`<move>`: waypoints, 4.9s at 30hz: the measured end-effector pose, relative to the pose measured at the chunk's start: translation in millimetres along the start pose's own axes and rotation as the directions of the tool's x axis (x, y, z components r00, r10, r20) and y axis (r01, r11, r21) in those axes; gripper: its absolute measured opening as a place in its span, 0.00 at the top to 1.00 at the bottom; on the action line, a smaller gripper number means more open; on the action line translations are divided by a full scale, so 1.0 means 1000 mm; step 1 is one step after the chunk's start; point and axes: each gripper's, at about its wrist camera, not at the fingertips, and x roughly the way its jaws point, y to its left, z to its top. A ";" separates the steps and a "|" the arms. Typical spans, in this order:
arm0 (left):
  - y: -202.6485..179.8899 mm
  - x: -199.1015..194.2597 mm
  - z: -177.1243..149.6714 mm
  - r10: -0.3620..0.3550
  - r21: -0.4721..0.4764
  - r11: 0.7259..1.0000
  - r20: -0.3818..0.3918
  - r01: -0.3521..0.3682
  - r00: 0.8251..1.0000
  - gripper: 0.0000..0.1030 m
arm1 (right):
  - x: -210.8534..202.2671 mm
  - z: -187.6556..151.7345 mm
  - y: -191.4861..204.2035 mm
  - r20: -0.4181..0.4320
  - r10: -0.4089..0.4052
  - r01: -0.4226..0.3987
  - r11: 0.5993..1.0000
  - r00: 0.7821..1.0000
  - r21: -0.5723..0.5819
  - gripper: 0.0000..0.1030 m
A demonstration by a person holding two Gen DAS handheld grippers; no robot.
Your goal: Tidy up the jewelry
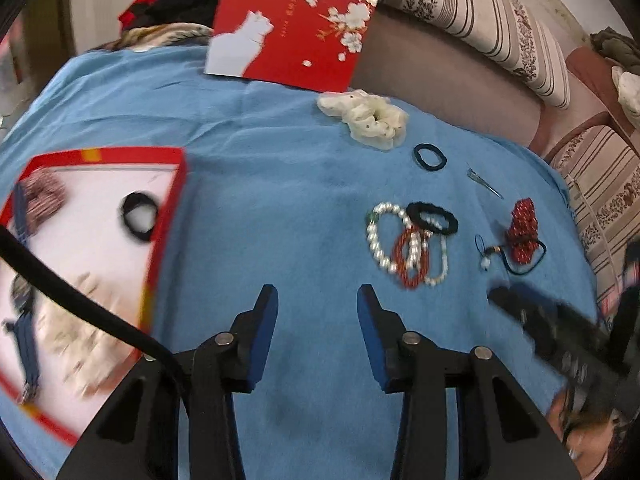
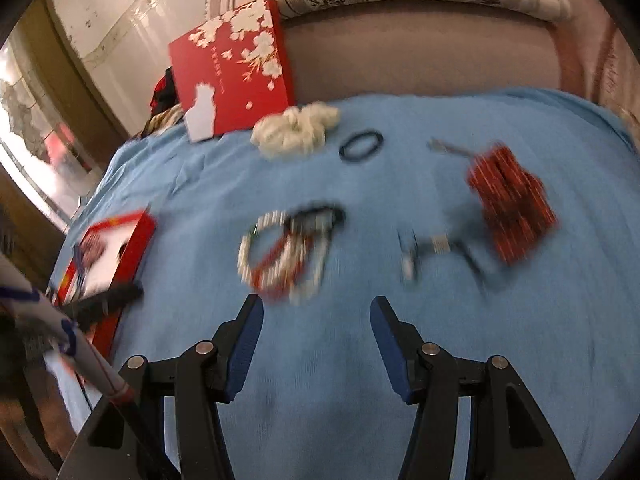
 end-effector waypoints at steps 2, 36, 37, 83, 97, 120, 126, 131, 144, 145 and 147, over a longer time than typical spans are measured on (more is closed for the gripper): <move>-0.003 0.019 0.011 -0.022 0.000 1.000 -0.017 0.022 1.000 0.62 | 0.026 0.023 -0.003 -0.014 -0.026 0.026 1.000 1.000 0.005 0.45; 0.111 -0.100 0.048 0.040 -0.058 0.998 0.124 -0.033 0.991 0.91 | -0.018 0.014 0.121 -0.019 0.161 -0.162 0.964 0.987 -0.212 0.91; 0.120 -0.098 0.048 0.056 -0.068 0.996 0.121 -0.048 0.991 0.91 | -0.016 0.012 0.138 -0.030 0.173 -0.175 0.956 0.984 -0.237 0.91; 0.065 -0.151 -0.062 0.176 -0.096 0.982 0.162 -0.162 0.971 0.53 | -0.064 -0.090 0.075 -0.045 0.002 -0.009 0.988 0.999 -0.157 0.63; -0.013 -0.124 -0.121 0.137 -0.009 0.991 0.067 -0.137 0.988 0.52 | -0.102 -0.137 -0.025 -0.028 -0.075 0.077 0.995 0.997 0.069 0.58; -0.032 -0.117 -0.132 0.214 0.072 0.973 0.084 -0.220 0.973 0.52 | -0.098 -0.143 -0.012 -0.027 -0.094 0.094 0.995 0.995 0.032 0.55; -0.029 -0.104 -0.129 0.214 0.075 0.973 0.063 -0.218 0.975 0.52 | -0.089 -0.141 -0.018 -0.039 -0.095 0.097 0.995 0.995 0.040 0.54; -0.027 -0.089 -0.124 0.215 0.072 0.974 0.038 -0.217 0.976 0.52 | -0.081 -0.136 -0.022 -0.047 -0.093 0.095 0.994 0.995 0.044 0.54; -0.015 -0.031 -0.054 0.093 0.052 0.994 0.012 -0.093 0.996 0.57 | -0.053 -0.074 -0.020 -0.013 -0.049 0.049 0.999 0.999 0.004 0.54; -0.016 -0.026 -0.045 0.078 0.053 0.995 0.014 -0.079 0.997 0.59 | -0.049 -0.063 -0.019 -0.005 -0.041 0.041 0.999 0.999 0.003 0.54; -0.021 -0.014 -0.029 0.049 0.062 0.997 0.017 -0.050 0.999 0.60 | -0.040 -0.047 -0.017 0.005 -0.027 0.027 1.000 1.000 -0.002 0.54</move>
